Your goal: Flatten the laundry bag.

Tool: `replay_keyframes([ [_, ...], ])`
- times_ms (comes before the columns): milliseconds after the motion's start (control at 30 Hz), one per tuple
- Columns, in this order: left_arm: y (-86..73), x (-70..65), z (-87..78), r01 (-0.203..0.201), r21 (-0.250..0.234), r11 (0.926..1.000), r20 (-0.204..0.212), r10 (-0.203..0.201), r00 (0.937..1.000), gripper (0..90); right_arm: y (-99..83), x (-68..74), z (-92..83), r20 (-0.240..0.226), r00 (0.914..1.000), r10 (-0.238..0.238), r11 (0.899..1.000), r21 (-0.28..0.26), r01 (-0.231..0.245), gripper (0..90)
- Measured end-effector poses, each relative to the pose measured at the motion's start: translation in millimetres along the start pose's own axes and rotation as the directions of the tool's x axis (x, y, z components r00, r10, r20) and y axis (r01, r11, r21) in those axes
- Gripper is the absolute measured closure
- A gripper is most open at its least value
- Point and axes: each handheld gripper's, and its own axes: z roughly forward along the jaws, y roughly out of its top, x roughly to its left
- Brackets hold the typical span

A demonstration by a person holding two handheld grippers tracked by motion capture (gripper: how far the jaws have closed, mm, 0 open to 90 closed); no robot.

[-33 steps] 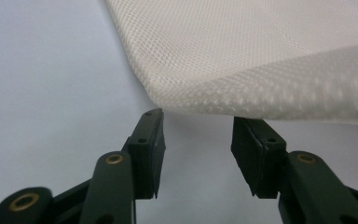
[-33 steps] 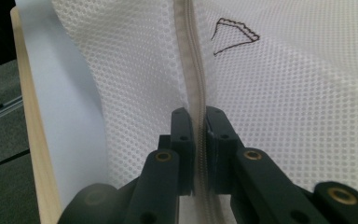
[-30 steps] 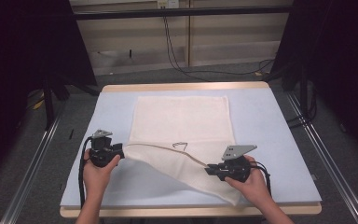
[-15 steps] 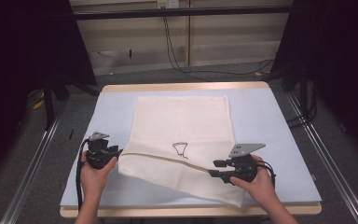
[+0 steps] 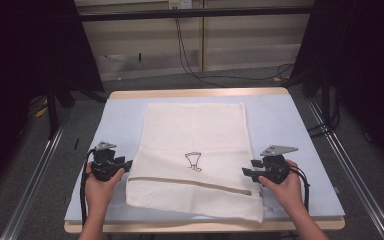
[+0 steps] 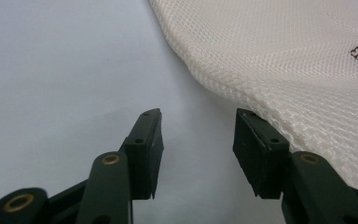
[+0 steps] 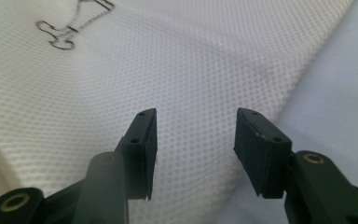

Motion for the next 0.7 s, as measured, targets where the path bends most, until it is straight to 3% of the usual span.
replay_keyframes([
  [133,-0.3,2.8,-3.0,0.009,-0.007,0.9999,-0.02,-0.009,0.9998,49.0,-0.3,-1.0,4.1,0.031,0.9994,-0.018,1.0,0.014,0.018,51.3],
  [300,-3.2,7.4,-6.2,0.025,-0.007,0.9997,-0.038,-0.026,0.999,44.6,1.3,-3.1,3.0,0.037,0.9993,-0.003,1.0,0.0,0.003,49.9],
  [600,-6.0,10.1,-8.1,0.018,0.007,0.9998,-0.047,-0.017,0.9987,42.5,0.1,-5.4,5.5,0.065,0.9978,-0.011,1.0,0.021,0.01,46.6],
  [700,-6.3,10.8,-9.2,0.037,-0.004,0.9993,-0.051,-0.037,0.998,40.1,-1.0,-8.2,4.4,0.071,0.9975,0.002,1.0,0.025,-0.003,46.3],
])
